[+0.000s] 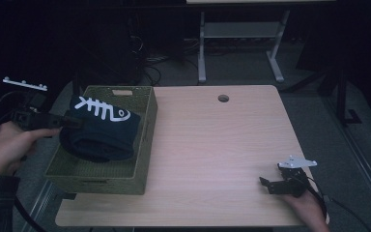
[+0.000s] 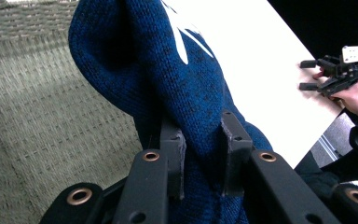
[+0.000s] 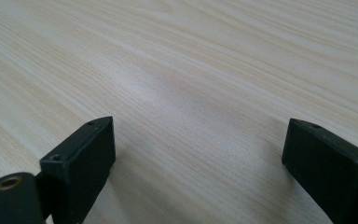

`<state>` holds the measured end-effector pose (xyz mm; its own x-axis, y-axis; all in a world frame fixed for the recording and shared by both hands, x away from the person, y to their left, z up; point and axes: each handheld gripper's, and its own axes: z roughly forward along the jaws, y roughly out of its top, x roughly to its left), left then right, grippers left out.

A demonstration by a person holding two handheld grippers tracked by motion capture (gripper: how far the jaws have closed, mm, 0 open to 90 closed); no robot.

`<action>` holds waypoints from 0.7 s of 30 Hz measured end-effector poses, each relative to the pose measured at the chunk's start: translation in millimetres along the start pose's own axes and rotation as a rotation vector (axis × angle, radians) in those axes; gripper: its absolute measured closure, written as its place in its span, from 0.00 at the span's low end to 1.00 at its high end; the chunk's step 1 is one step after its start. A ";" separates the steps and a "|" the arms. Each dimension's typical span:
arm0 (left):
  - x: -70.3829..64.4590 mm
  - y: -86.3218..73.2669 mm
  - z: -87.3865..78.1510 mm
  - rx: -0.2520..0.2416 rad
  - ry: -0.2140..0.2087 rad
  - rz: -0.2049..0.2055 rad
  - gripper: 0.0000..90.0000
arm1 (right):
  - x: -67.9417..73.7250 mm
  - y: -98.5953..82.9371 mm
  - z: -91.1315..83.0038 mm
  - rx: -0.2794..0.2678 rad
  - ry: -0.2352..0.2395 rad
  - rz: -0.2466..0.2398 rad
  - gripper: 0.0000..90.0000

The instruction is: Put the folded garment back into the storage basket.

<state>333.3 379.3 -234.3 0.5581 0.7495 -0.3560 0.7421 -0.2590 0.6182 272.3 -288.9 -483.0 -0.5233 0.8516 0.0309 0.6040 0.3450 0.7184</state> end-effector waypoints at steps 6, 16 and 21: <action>11.2 -7.4 8.7 0.021 0.012 -0.013 0.84 | -0.1 0.0 0.0 0.000 0.000 0.000 0.10; 20.7 -19.6 33.0 0.049 -0.016 -0.041 0.84 | -0.2 0.0 0.0 0.000 -0.001 -0.001 0.10; 18.7 -20.2 39.9 0.056 -0.035 -0.036 0.84 | -0.1 0.0 0.0 0.000 0.000 0.000 0.10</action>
<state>343.5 374.3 -281.4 0.5423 0.7377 -0.4021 0.7812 -0.2667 0.5644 272.4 -289.0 -483.0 -0.5232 0.8517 0.0304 0.6038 0.3453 0.7184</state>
